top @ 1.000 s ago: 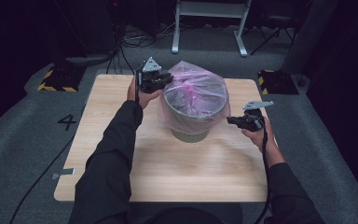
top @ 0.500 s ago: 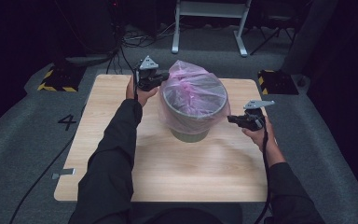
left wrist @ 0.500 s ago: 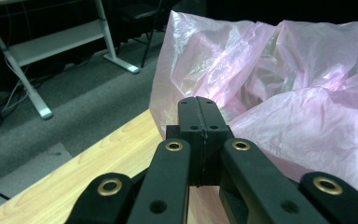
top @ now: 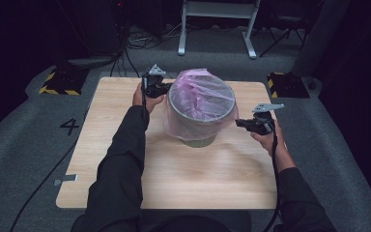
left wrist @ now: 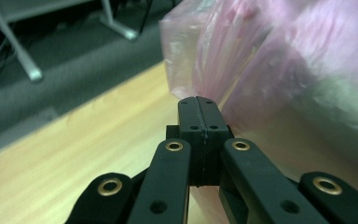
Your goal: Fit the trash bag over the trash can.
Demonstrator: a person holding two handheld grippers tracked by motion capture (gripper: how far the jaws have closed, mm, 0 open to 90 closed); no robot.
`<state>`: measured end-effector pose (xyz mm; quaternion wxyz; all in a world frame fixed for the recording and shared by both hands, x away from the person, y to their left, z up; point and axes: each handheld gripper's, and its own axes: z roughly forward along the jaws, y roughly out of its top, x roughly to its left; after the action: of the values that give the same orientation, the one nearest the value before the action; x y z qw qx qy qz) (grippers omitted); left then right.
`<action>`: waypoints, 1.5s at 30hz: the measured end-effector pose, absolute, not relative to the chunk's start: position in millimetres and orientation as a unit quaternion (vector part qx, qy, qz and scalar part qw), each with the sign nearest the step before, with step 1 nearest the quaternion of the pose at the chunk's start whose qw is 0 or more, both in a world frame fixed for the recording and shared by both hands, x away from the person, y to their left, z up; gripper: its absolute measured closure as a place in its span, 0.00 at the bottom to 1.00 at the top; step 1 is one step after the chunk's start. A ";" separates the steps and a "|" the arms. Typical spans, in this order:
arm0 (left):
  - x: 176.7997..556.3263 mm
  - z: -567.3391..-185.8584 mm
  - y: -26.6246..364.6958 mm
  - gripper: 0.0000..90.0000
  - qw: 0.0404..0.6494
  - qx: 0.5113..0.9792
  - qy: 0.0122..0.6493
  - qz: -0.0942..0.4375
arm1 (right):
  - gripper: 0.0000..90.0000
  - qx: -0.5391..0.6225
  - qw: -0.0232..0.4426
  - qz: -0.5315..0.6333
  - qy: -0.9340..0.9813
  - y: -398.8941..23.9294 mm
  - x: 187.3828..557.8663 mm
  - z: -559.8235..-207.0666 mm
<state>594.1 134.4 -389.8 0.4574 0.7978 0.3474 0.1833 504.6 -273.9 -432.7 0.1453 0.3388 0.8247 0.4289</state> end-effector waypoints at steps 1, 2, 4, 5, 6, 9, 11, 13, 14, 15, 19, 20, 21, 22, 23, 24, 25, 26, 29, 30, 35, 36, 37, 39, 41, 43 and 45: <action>595.6 -394.2 135.0 1.00 0.452 0.801 0.351 0.178 | 1.00 0.340 0.144 0.429 0.824 -273.8 504.8 -433.3; 596.2 -396.6 135.5 1.00 0.454 0.800 0.352 0.173 | 1.00 0.339 0.143 0.429 0.825 -273.6 504.9 -433.5; 595.5 -403.4 135.5 1.00 0.455 0.803 0.350 0.161 | 1.00 0.338 0.143 0.429 0.825 -272.8 504.4 -433.1; 595.0 -405.4 135.1 1.00 0.453 0.804 0.350 0.159 | 1.00 0.337 0.143 0.428 0.826 -272.3 504.1 -432.9; 594.4 -409.0 135.0 1.00 0.450 0.807 0.350 0.156 | 1.00 0.337 0.143 0.428 0.826 -272.2 504.2 -433.0; 593.5 -414.7 135.5 1.00 0.451 0.807 0.351 0.149 | 1.00 0.336 0.141 0.426 0.828 -272.1 504.6 -433.5; 593.0 -421.3 136.4 1.00 0.449 0.808 0.355 0.141 | 1.00 0.336 0.140 0.425 0.829 -271.4 504.9 -434.0; 593.8 -426.6 137.7 1.00 0.447 0.808 0.361 0.128 | 1.00 0.337 0.140 0.425 0.829 -270.7 505.3 -434.1; 594.4 -428.6 137.8 1.00 0.444 0.812 0.359 0.122 | 1.00 0.337 0.139 0.425 0.829 -270.2 505.3 -433.9; 594.4 -430.9 137.6 1.00 0.438 0.815 0.358 0.123 | 1.00 0.335 0.140 0.423 0.830 -269.8 505.2 -433.9; 593.8 -437.6 139.1 1.00 0.438 0.813 0.368 0.106 | 1.00 0.334 0.138 0.422 0.831 -269.0 505.1 -433.5; 592.7 -439.1 139.1 1.00 0.437 0.815 0.367 0.104 | 1.00 0.334 0.137 0.422 0.832 -269.2 505.1 -433.5; 591.5 -439.6 139.5 1.00 0.438 0.815 0.366 0.104 | 1.00 0.336 0.134 0.422 0.831 -269.4 504.9 -433.9; 590.3 -440.3 140.8 1.00 0.440 0.813 0.366 0.103 | 1.00 0.336 0.132 0.422 0.832 -269.7 505.0 -434.2; 589.3 -441.1 142.9 1.00 0.442 0.812 0.366 0.104 | 1.00 0.337 0.131 0.421 0.831 -270.1 505.0 -434.6; 587.6 -442.1 144.6 1.00 0.446 0.809 0.369 0.104 | 1.00 0.339 0.129 0.421 0.831 -270.5 505.0 -435.1; 585.6 -442.6 147.1 1.00 0.450 0.807 0.366 0.108 | 1.00 0.342 0.126 0.420 0.831 -271.0 505.2 -435.8; 584.1 -442.5 148.6 1.00 0.452 0.808 0.361 0.112 | 1.00 0.347 0.124 0.420 0.830 -271.7 505.6 -436.5; 578.5 -441.3 153.3 0.76 0.458 0.790 0.384 0.136 | 1.00 0.349 0.126 0.419 0.829 -272.6 506.6 -437.0; 576.4 -439.0 156.2 0.63 0.460 0.787 0.388 0.139 | 1.00 0.350 0.129 0.417 0.829 -272.7 506.7 -436.9; 552.0 -423.3 174.1 0.28 0.457 0.778 0.389 0.188 | 0.79 0.354 0.133 0.438 0.815 -284.3 503.2 -431.1; 545.3 -419.6 178.1 0.27 0.458 0.781 0.379 0.195 | 0.72 0.355 0.132 0.447 0.811 -287.4 502.3 -430.0; 536.1 -415.5 182.3 0.25 0.457 0.782 0.368 0.207 | 0.69 0.359 0.127 0.453 0.806 -291.9 500.9 -428.7; 520.8 -410.9 188.3 0.24 0.455 0.789 0.354 0.211 | 0.55 0.361 0.127 0.459 0.802 -301.7 497.2 -425.4; 515.0 -410.4 189.8 0.22 0.455 0.791 0.351 0.209 | 0.47 0.363 0.130 0.460 0.800 -305.5 494.8 -423.0; 489.8 -415.1 192.7 0.21 0.434 0.811 0.333 0.207 | 0.32 0.361 0.141 0.476 0.789 -316.2 485.9 -413.8; 472.8 -423.9 193.5 0.20 0.417 0.822 0.331 0.203 | 0.30 0.354 0.145 0.492 0.782 -319.7 480.7 -406.5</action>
<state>472.8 193.5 -423.9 0.4174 0.8217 0.3306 0.2033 480.7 -319.7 -406.5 0.1445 0.3541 0.7820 0.4922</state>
